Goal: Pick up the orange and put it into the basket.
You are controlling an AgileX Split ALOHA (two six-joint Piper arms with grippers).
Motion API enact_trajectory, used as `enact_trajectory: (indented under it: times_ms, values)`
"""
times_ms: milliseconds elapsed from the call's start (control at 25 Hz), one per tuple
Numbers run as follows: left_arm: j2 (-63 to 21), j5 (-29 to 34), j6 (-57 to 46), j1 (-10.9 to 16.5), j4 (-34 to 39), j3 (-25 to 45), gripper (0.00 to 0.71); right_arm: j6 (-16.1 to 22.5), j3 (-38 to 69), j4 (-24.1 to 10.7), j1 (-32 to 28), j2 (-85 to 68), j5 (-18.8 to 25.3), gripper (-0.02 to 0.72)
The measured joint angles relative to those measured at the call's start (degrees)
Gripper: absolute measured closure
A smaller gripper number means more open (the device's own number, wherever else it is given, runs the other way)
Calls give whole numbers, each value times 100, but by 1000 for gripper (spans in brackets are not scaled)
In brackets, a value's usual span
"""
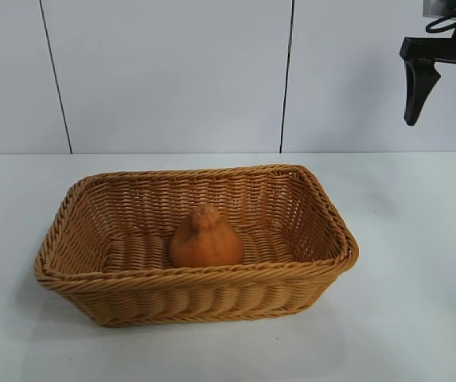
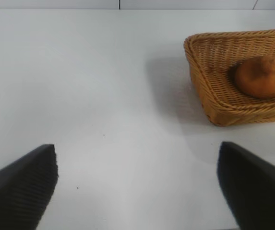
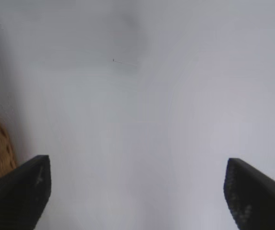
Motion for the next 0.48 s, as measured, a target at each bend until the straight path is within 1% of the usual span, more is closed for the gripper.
enact_trajectory:
  times_ms: [80, 120, 320, 360, 400, 480]
  values:
    - [0, 0, 0, 0, 0, 0, 65, -54, 668, 21, 0, -548, 7, 29]
    - [0, 0, 0, 0, 0, 0, 65, -54, 668, 21, 0, -548, 7, 29]
    - [0, 0, 0, 0, 0, 0, 65, -119, 2242, 59, 0, -2031, 30, 29]
    - [0, 0, 0, 0, 0, 0, 65, -124, 2588, 59, 0, -2354, 36, 29]
    - [0, 0, 0, 0, 0, 0, 65, -129, 3279, 59, 0, -2960, 44, 29]
    - [0, 0, 0, 0, 0, 0, 65, -130, 3885, 59, 0, -3604, 2, 29]
